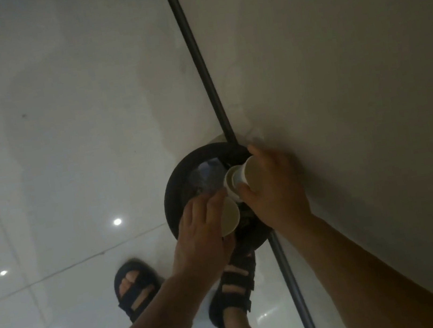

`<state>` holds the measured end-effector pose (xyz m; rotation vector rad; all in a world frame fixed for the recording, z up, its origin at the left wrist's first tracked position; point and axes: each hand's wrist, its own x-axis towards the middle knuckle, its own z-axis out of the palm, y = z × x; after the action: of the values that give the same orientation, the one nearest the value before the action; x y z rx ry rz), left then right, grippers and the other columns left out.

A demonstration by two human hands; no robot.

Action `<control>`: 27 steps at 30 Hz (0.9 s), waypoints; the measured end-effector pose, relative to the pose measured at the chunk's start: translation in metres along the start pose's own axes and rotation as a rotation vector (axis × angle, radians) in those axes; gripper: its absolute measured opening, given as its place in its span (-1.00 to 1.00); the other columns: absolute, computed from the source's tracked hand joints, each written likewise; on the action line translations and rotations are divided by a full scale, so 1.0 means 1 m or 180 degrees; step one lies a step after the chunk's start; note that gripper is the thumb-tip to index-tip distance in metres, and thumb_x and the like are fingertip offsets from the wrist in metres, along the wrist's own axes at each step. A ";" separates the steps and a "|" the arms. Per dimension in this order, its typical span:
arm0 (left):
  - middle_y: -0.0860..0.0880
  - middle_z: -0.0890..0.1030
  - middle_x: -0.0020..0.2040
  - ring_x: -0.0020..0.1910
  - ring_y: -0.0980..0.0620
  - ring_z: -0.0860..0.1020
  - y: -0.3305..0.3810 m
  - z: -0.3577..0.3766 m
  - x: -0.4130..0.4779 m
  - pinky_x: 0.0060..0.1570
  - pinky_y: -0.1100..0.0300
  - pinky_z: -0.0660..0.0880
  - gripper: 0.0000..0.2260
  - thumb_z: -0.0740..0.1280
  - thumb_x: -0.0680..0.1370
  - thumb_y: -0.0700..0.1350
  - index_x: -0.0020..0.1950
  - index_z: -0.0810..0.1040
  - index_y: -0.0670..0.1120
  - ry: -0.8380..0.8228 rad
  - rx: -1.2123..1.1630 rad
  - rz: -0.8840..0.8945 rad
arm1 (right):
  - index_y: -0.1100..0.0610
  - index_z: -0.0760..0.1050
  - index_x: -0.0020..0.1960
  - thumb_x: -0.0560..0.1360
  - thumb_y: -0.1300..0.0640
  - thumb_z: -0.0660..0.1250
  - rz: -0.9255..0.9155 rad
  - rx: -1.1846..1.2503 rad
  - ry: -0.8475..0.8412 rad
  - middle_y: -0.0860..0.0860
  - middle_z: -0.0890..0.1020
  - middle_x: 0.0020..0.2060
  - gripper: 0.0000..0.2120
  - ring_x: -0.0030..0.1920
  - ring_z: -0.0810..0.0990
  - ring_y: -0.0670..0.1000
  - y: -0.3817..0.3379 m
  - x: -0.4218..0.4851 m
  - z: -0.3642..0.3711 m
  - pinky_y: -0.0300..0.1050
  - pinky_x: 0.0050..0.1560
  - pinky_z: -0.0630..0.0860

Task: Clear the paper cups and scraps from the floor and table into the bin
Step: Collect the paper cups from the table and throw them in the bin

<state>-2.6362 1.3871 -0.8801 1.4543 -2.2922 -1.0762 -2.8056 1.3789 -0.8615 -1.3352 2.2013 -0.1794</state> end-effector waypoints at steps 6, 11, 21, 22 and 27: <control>-0.17 0.26 0.46 0.46 -0.26 0.19 -0.025 -0.001 0.016 0.35 -0.26 0.26 -0.29 0.21 0.43 0.23 0.51 0.17 -0.02 -0.0169 0.0852 -0.0057 | 0.00 0.13 0.55 0.47 -0.12 0.40 -0.0306 -0.0253 -0.0017 0.08 0.23 0.50 -0.24 0.49 0.20 0.13 0.001 -0.009 0.026 0.08 0.39 0.35; -0.16 -0.08 0.56 0.54 -0.21 -0.09 -0.040 0.010 0.009 0.42 -0.28 0.02 -0.19 0.07 0.46 0.38 0.57 -0.06 -0.01 -0.0468 0.1378 0.0046 | -0.02 -0.35 0.54 0.48 -0.28 0.29 -0.0491 -0.1027 -0.0269 0.10 -0.23 0.56 -0.02 0.55 -0.29 0.15 0.017 -0.020 0.050 0.11 0.51 -0.15; -0.17 -0.02 0.57 0.53 -0.23 -0.08 -0.006 -0.061 0.008 0.39 -0.31 0.08 -0.08 0.15 0.38 0.43 0.57 -0.10 -0.02 -0.0576 0.1378 -0.0160 | 0.01 -0.16 0.60 0.45 -0.15 0.34 -0.0372 -0.0888 -0.0346 0.09 -0.19 0.58 -0.07 0.56 -0.26 0.14 -0.020 -0.049 -0.004 0.24 0.52 -0.02; -0.16 -0.08 0.56 0.53 -0.23 -0.12 -0.001 -0.078 0.009 0.39 -0.31 0.06 -0.05 0.18 0.37 0.43 0.56 -0.13 -0.03 -0.0568 0.1429 -0.0214 | 0.01 -0.17 0.60 0.46 -0.12 0.34 -0.0404 -0.0873 -0.0343 0.08 -0.19 0.58 -0.07 0.56 -0.25 0.14 -0.030 -0.055 -0.015 0.24 0.52 -0.01; -0.03 -0.54 0.42 0.46 -0.13 -0.45 0.040 -0.171 0.000 0.45 -0.23 -0.19 -0.09 -0.07 0.38 0.52 0.39 -0.58 0.09 -0.0577 0.1506 -0.0442 | -0.01 -0.24 0.58 0.47 -0.17 0.30 -0.0573 -0.0909 -0.0355 0.07 -0.19 0.58 -0.07 0.56 -0.24 0.13 -0.088 -0.093 -0.079 0.21 0.52 0.03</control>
<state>-2.5725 1.3175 -0.7323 1.7667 -2.7453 -0.7520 -2.7451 1.4014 -0.7253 -1.6567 2.0685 0.1462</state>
